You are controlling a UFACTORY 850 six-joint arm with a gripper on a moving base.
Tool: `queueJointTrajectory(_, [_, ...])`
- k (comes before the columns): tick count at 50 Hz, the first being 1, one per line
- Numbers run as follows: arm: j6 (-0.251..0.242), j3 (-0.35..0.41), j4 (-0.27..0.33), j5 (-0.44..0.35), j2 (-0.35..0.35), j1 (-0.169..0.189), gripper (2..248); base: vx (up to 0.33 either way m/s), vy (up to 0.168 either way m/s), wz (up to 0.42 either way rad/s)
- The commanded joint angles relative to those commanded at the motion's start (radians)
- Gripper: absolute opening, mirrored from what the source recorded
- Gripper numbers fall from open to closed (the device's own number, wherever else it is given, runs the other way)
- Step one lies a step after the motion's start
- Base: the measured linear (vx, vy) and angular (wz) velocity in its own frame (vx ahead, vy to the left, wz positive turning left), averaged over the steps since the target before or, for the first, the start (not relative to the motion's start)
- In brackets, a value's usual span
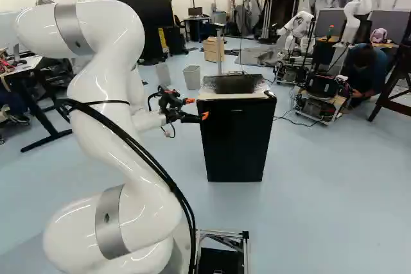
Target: Grab a drink from the fridge
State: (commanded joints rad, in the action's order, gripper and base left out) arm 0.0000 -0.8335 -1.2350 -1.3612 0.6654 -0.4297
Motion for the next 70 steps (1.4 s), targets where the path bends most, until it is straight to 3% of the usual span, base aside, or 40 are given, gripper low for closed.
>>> queueJointTrajectory(32, [0.000,0.020,0.000,0.000,-0.012,0.026,247,0.000,0.000,0.000])
queueJointTrajectory(70, [0.000,0.106,0.000,0.000,-0.060,0.030,247,0.000,0.000,0.000])
